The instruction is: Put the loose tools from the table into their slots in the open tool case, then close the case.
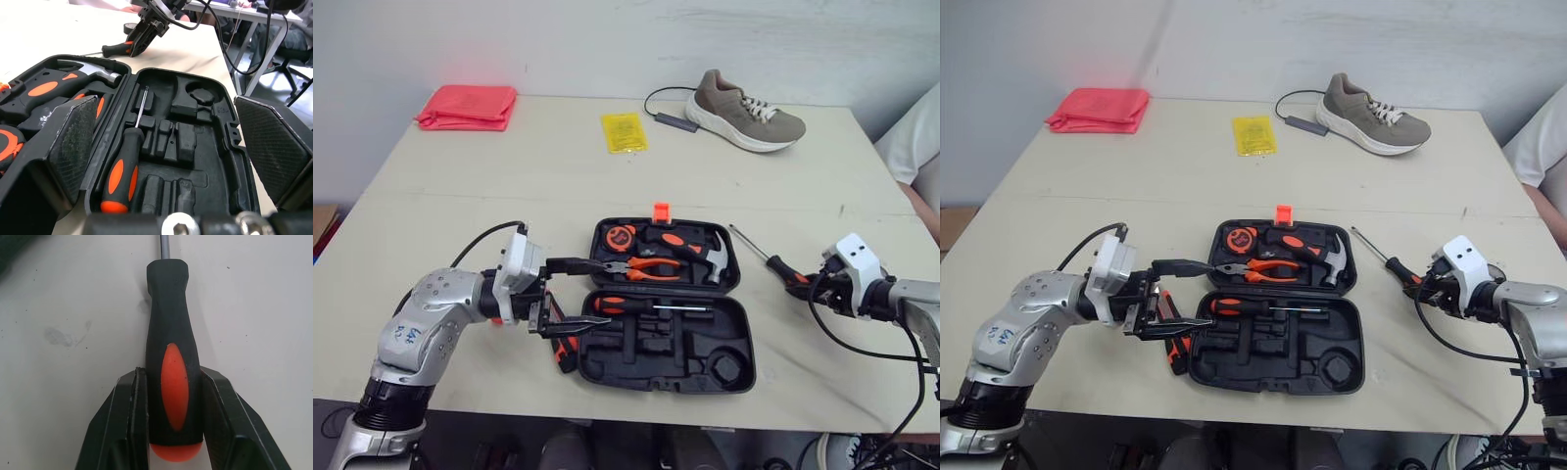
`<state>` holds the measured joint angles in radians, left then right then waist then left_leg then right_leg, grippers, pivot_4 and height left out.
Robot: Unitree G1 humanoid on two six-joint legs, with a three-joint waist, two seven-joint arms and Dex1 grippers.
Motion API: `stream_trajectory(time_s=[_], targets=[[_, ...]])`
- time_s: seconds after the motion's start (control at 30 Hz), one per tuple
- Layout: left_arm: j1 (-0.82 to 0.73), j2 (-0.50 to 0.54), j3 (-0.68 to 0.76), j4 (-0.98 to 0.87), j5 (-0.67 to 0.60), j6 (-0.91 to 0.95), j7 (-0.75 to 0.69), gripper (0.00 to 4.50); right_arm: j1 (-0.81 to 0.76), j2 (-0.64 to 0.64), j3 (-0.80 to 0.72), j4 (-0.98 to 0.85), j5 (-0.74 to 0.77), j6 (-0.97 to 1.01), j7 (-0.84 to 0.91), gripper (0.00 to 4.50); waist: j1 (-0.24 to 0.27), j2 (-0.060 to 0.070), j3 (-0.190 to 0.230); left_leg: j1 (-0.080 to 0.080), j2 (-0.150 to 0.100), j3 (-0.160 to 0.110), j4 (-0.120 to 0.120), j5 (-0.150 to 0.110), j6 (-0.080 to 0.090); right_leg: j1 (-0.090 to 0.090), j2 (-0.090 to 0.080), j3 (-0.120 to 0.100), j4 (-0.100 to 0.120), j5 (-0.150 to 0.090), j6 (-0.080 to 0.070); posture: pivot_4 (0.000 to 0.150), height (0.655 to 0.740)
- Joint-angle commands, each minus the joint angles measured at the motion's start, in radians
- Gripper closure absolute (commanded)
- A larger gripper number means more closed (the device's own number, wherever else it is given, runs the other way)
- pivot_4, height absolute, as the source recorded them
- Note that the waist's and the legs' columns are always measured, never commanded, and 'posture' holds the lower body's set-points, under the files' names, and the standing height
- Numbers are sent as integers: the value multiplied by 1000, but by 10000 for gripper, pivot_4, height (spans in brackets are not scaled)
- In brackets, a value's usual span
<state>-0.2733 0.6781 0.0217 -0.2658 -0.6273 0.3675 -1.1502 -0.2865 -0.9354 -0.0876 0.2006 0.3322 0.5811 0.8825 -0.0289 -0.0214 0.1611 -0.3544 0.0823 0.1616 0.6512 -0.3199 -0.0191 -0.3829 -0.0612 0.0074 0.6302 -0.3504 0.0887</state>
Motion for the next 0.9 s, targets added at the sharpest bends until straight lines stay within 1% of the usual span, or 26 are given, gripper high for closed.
stream_trajectory(time_s=[0.03,0.1,0.2,0.23,0.33,0.4,0.5,0.6,0.63,0.7,0.73,0.8,0.9], targets=[[14,14,25,-63,-33,-6,-25,0,32,15,-68,28,-41,-99,-65,35122,0,0,0,0,0,0,0,0,0,0,0,0,0,0,0,1500,7400],[23,17,39,-82,-65,9,-35,0,57,18,-116,1,-36,-189,-64,35122,1,0,0,0,0,0,0,0,0,0,0,0,0,0,0,1500,7400],[37,16,78,-117,-131,31,-36,0,96,1,-154,-74,-16,-311,14,35122,1,3,2,-1,-1,0,-1,0,0,-1,0,0,0,0,0,1500,7400],[40,18,88,-125,-148,43,-35,0,106,-12,-160,-103,-6,-328,49,35122,1,4,2,-1,-1,0,-1,0,0,-1,0,0,0,0,0,1500,7400],[45,37,93,-128,-125,3,-79,0,118,-53,-171,-233,61,-313,165,35122,-6,6,3,0,0,1,-1,0,0,-1,1,1,1,0,0,1500,7400],[47,36,98,-112,-116,-30,-105,0,112,-76,-161,-332,123,-257,219,35122,-7,6,3,1,0,1,-1,0,-1,-1,1,1,1,0,0,1500,7400],[40,55,89,-87,-96,-30,-117,0,116,-151,-90,-510,177,-154,310,35122,-2,6,4,1,1,1,-1,0,-1,-1,1,1,1,0,0,1500,7400],[37,65,85,-70,-91,-21,-118,0,83,-190,-15,-645,232,-12,312,35122,-1,6,4,0,2,-1,-2,0,-1,-1,0,0,0,0,0,1500,7400],[39,67,85,-65,-87,-22,-121,0,69,-195,12,-673,233,19,305,35122,-1,5,4,0,2,-1,-1,-1,0,-1,-1,0,0,0,0,1500,7400],[55,74,82,-54,-71,-27,-132,0,41,-207,101,-716,165,33,296,35122,0,5,4,-1,1,-1,-1,-1,1,-1,-2,0,0,0,0,1500,7400],[70,76,78,-48,-58,-38,-138,0,26,-209,142,-743,155,72,284,35122,0,5,4,-1,1,-1,-1,-1,1,-1,-2,0,-1,0,0,1500,7400],[92,76,76,-40,-43,-52,-142,0,-6,-202,197,-776,153,147,260,35122,-1,5,4,-1,1,-1,-1,-1,1,-1,-3,0,-1,0,-1,1500,7400],[114,72,79,-42,-35,-60,-135,0,-65,-177,259,-780,112,189,221,35122,-1,5,4,-5,1,-1,-1,-1,1,-6,-3,0,0,-1,-1,1500,7400]])
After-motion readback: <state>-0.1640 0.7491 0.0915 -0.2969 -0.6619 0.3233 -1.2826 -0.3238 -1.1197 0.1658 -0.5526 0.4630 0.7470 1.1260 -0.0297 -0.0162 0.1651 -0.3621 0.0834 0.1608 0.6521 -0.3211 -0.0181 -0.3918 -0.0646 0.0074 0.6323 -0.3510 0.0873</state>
